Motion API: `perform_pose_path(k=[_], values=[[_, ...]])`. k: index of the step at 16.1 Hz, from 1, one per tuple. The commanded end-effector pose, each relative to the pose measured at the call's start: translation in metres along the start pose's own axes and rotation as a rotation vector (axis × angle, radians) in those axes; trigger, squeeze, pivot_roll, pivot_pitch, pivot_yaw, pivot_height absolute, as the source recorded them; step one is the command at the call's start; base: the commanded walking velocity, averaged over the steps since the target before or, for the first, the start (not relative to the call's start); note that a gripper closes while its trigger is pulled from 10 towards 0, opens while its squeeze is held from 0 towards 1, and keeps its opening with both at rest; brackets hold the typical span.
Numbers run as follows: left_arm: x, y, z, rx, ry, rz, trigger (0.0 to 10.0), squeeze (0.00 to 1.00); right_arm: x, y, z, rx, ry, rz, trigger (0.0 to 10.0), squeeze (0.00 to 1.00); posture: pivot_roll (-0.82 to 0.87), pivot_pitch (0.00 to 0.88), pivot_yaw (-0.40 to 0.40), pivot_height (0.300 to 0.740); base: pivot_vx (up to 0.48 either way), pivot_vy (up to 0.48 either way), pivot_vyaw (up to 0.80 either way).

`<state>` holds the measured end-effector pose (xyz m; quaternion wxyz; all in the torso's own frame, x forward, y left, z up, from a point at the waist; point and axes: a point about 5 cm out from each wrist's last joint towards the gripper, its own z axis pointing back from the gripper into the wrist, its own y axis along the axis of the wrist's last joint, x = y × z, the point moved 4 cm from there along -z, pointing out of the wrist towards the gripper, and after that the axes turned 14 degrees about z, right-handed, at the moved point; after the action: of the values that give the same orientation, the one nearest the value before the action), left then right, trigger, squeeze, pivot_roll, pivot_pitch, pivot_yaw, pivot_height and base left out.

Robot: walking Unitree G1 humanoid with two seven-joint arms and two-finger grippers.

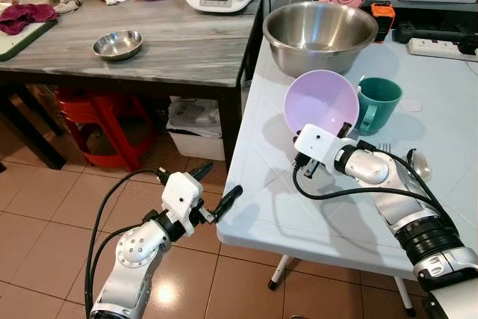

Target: Setting the table

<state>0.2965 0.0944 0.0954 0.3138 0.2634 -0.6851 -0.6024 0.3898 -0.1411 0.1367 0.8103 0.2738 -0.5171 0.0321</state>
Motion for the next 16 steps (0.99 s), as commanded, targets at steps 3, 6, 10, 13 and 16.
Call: perform_pose_path(k=[3,6,10,13,16], values=[[-0.002,0.005,0.001,0.011,0.029,-0.01,10.0,0.0,0.007,0.013,-0.002,0.049,-0.035,0.052,0.0,0.0,-0.15,0.093,0.064,0.74,0.0,0.0,0.0],[-0.01,0.008,0.001,0.036,0.109,0.0,10.0,0.0,0.022,0.044,0.002,0.197,-0.138,-0.018,0.0,0.0,-0.15,0.095,0.064,0.74,0.0,0.0,0.0],[-0.049,0.02,-0.002,0.094,0.373,0.005,10.0,0.0,0.024,0.072,0.021,0.302,-0.372,-0.292,2.0,0.0,-0.14,0.096,0.059,0.74,0.0,0.0,0.0],[-0.06,0.023,-0.005,0.111,0.434,0.035,10.0,0.0,0.017,0.053,0.039,0.221,-0.551,-0.53,10.0,0.0,-0.15,0.096,0.071,0.74,0.0,0.0,0.0],[-0.061,0.026,-0.014,0.123,0.412,0.073,10.0,0.0,0.002,0.044,0.046,0.15,-0.575,-0.61,10.0,0.0,-0.17,0.095,0.086,0.74,0.0,0.258,0.0]])
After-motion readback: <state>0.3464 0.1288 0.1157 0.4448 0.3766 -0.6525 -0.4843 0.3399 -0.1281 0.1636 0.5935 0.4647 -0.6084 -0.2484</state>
